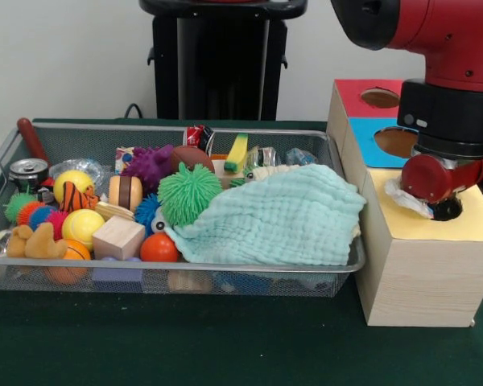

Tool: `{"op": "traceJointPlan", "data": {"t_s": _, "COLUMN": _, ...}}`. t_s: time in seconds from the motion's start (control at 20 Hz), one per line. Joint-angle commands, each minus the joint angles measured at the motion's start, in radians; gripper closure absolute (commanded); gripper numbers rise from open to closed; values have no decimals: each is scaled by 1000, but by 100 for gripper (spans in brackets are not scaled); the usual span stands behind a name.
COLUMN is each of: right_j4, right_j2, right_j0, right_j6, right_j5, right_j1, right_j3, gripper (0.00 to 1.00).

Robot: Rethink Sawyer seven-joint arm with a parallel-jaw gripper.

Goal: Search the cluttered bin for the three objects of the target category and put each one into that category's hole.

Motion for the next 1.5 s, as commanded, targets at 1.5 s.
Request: {"op": "traceJointPlan", "data": {"t_s": 1.5, "right_j4": 50, "right_j2": 54, "right_j0": -40, "right_j6": 92, "right_j5": 336, "right_j1": -203, "right_j3": 122, "gripper": 100}}
